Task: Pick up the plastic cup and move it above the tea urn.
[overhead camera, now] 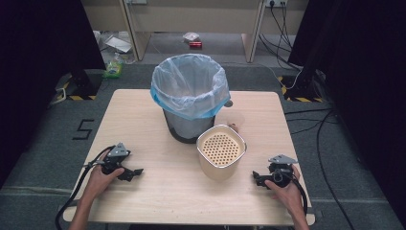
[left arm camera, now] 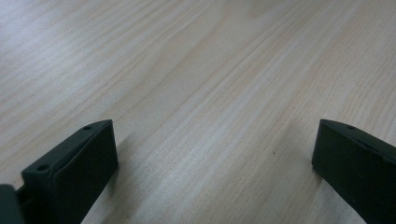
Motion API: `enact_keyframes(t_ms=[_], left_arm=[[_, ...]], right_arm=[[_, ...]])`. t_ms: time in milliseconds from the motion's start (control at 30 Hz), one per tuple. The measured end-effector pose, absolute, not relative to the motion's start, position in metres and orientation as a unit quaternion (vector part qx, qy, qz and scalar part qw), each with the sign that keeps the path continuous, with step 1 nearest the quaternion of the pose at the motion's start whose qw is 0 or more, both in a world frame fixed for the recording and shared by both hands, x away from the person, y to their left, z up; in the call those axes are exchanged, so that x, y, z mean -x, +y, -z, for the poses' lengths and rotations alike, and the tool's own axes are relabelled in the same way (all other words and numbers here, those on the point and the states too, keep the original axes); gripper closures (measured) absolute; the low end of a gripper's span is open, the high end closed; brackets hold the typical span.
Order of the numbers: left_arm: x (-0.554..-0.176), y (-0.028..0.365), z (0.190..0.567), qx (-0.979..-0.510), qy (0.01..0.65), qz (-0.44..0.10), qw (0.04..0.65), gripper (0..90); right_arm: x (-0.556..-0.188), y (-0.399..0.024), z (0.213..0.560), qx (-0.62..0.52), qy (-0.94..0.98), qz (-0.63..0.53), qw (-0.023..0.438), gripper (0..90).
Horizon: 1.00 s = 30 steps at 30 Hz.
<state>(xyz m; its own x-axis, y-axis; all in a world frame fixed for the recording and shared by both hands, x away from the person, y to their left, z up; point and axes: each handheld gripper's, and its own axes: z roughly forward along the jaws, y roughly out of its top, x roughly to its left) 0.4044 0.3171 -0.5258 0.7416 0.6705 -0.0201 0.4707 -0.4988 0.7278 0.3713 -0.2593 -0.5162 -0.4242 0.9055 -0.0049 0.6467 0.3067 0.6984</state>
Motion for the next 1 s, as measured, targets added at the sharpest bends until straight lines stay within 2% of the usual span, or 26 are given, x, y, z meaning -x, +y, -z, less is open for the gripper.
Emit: enact_keyframes(t_ms=[133, 167, 233, 367, 433, 500, 533, 767, 1000], left_arm=[[-0.404, 0.317, 0.526, -0.855, 0.333, -0.134, 0.373, 0.0], [-0.404, 0.317, 0.526, -0.855, 0.334, -0.134, 0.373, 0.0], [-0.404, 0.317, 0.526, -0.855, 0.334, -0.134, 0.373, 0.0], [-0.404, 0.317, 0.526, -0.855, 0.334, -0.134, 0.373, 0.0], [-0.404, 0.317, 0.526, -0.855, 0.333, -0.134, 0.373, 0.0], [-0.404, 0.317, 0.526, -0.855, 0.334, -0.134, 0.373, 0.0], [-0.404, 0.317, 0.526, -0.855, 0.334, -0.134, 0.373, 0.0], [-0.404, 0.317, 0.526, -0.855, 0.334, -0.134, 0.373, 0.0], [-0.404, 0.317, 0.526, -0.855, 0.334, -0.134, 0.373, 0.0]], right_arm=[[-0.371, -0.259, 0.516, -0.493, 0.783, -0.319, 0.203, 3.4], [-0.37, -0.259, 0.516, -0.491, 0.784, -0.32, 0.202, 6.5], [-0.37, -0.26, 0.513, -0.482, 0.787, -0.326, 0.204, 19.8], [-0.37, -0.261, 0.509, -0.479, 0.785, -0.33, 0.214, 18.1], [-0.373, -0.265, 0.498, -0.488, 0.77, -0.343, 0.226, 24.5], [-0.376, -0.267, 0.495, -0.489, 0.766, -0.347, 0.232, 24.9], [-0.383, -0.269, 0.486, -0.496, 0.754, -0.359, 0.238, 28.3], [-0.403, -0.269, 0.468, -0.509, 0.736, -0.376, 0.239, 29.0], [-0.435, -0.262, 0.442, -0.504, 0.735, -0.392, 0.229, 42.0]])
